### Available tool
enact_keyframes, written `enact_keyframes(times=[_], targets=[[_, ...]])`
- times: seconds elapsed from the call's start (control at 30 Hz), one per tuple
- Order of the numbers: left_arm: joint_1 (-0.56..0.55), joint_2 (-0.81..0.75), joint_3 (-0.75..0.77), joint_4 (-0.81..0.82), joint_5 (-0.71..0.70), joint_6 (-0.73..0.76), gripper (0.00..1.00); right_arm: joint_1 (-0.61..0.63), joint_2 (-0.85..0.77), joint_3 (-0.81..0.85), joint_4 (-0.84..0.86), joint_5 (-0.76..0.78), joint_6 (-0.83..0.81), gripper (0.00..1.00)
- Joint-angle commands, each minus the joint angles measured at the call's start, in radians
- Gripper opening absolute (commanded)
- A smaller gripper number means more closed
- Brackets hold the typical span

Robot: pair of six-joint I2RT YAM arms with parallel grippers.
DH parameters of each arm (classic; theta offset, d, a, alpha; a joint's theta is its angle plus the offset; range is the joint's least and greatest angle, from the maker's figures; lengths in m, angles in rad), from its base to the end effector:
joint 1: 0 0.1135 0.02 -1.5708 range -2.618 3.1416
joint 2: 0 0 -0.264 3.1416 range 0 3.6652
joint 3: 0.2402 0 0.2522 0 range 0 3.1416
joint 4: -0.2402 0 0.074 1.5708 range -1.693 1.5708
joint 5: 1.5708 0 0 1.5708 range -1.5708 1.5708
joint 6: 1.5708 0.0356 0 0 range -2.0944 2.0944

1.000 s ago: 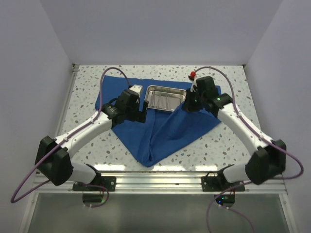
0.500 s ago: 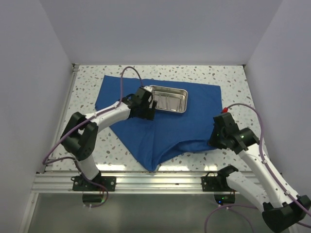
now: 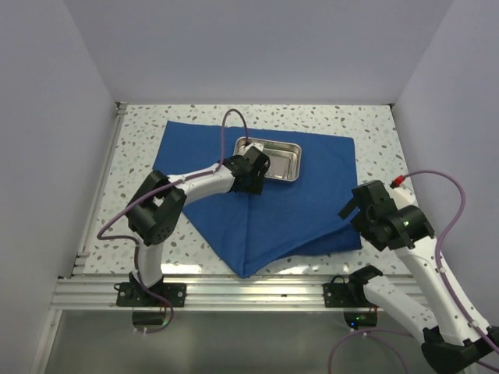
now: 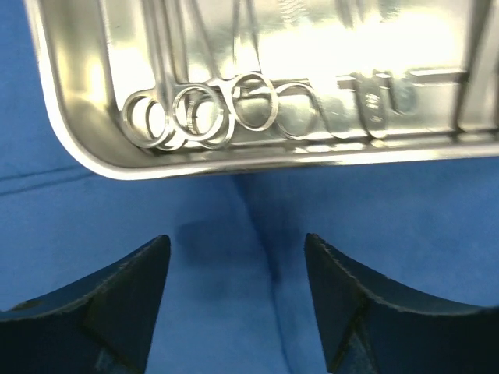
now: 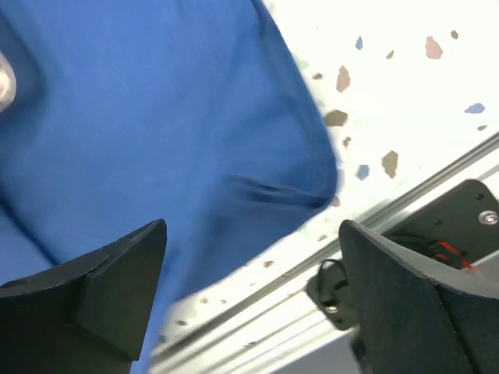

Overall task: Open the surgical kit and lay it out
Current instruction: Open the surgical kit at the center of the board.

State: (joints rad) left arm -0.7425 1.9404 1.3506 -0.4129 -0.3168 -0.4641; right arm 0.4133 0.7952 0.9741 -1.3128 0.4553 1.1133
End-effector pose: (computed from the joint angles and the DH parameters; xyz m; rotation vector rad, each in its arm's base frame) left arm 0.3098 -0.2693 0.1824 0.2313 2.4911 -0.0852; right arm 0.1074 0.0300 0.3086 0.9852 2.3213 -0.0351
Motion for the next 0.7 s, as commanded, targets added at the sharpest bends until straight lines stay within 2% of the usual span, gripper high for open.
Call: enact_keyframes(times=[0.0,0.17,0.27,0.3,0.33,0.37,0.43,0.53,0.67], targets=[[0.008,0.032,0.033,-0.023,-0.122,-0.079,0.72,0.001,0.012,0.080,-0.299,0.073,0.048,0.99],[0.008,0.038,0.007,-0.007,-0.160,-0.111,0.65,0.002,0.033,0.118,-0.249,0.045,-0.024,0.99],[0.008,0.052,0.015,-0.009,-0.169,-0.120,0.51,0.001,0.015,0.158,-0.188,0.042,-0.085,0.99],[0.008,0.052,0.019,-0.013,-0.179,-0.122,0.37,0.002,0.010,0.175,-0.168,0.039,-0.116,0.99],[0.008,0.051,0.019,-0.015,-0.183,-0.122,0.30,0.002,0.007,0.181,-0.129,0.034,-0.128,0.99],[0.008,0.045,0.025,-0.027,-0.200,-0.130,0.15,0.001,0.009,0.187,-0.109,0.029,-0.141,0.99],[0.008,0.022,0.027,-0.041,-0.218,-0.133,0.01,0.002,0.024,0.192,-0.051,0.010,-0.177,0.99],[0.008,-0.009,0.028,-0.072,-0.258,-0.140,0.00,0.001,0.071,0.184,0.009,-0.009,-0.205,0.99],[0.009,-0.144,0.001,-0.168,-0.332,-0.181,0.00,0.002,0.151,0.184,0.115,-0.033,-0.248,0.99]])
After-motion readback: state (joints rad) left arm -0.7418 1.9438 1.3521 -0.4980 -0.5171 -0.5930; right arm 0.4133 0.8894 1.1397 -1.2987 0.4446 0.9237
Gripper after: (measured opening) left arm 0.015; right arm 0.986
